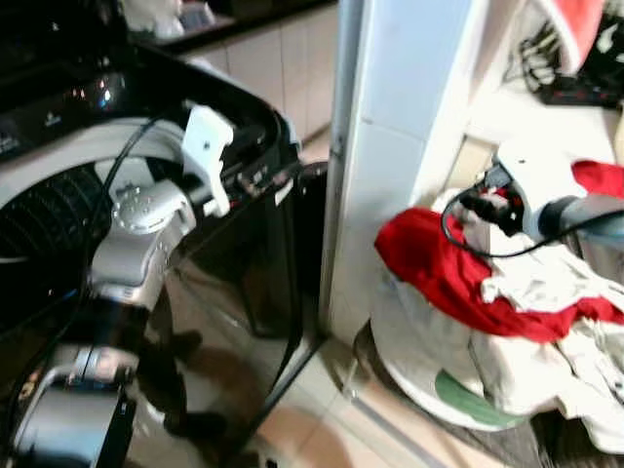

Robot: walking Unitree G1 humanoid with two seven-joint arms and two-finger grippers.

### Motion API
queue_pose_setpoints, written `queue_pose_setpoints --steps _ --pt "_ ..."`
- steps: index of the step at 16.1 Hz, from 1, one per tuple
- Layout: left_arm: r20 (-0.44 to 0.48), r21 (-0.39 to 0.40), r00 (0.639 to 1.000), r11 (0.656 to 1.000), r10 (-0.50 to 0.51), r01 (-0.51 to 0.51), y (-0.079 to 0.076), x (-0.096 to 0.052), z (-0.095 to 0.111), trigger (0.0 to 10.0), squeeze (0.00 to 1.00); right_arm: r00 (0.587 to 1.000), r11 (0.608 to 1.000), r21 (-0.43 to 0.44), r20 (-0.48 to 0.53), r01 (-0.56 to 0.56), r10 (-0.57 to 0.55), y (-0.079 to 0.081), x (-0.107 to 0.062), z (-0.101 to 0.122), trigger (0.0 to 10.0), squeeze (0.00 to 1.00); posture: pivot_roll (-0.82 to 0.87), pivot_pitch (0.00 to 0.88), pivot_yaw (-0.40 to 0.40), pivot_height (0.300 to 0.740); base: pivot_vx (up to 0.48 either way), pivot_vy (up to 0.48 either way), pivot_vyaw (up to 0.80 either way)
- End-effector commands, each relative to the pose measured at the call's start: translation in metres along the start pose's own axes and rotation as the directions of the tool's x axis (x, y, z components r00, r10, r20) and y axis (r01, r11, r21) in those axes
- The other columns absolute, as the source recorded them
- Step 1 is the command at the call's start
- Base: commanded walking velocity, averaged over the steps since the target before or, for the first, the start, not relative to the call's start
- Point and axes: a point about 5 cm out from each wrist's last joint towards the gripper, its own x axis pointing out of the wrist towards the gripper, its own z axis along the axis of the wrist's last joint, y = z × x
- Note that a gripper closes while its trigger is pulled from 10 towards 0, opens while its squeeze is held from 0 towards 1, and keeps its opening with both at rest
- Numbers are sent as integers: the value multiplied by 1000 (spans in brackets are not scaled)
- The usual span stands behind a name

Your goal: Clothes washing

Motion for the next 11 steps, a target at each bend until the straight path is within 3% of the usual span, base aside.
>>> queue_pose_setpoints --steps 1,4,5,6,9,10,11 --pt "-41 -54 993 992 -114 111 -22 -5 -8 10000 0 996 998 -55 -80 24 -29 -12 -6 -12 10000 1000 -92 0 58 740 0 0 0" --pt "-53 -134 978 972 -203 194 -46 -16 -8 10000 0 990 999 -45 -136 28 -34 -20 -10 -26 10000 1000 -91 0 58 740 0 0 0" --pt "-53 -134 978 972 -203 194 -46 -16 -8 10000 0 990 999 -45 -136 28 -34 -20 -10 -26 10000 1000 -91 0 58 740 0 0 0" --pt "-48 -171 972 960 -231 220 -58 -18 -7 10000 0 984 999 -16 -173 28 -31 -24 -9 -38 10000 1000 -92 0 56 740 0 0 0" --pt "-33 -213 971 951 -235 223 -75 -18 -4 10000 0 973 1000 19 -229 15 -11 -28 -7 -58 10000 1000 -92 0 54 740 0 0 0" --pt "-24 -219 977 954 -214 203 -77 -17 -4 10000 0 972 1000 19 -234 20 -15 -29 -4 -63 10000 663 -95 0 52 740 0 0 0" --pt "-7 -231 983 957 -184 177 -82 -14 -5 10000 0 972 999 19 -233 36 -30 -30 1 -71 10000 0 -95 0 50 740 0 0 0"
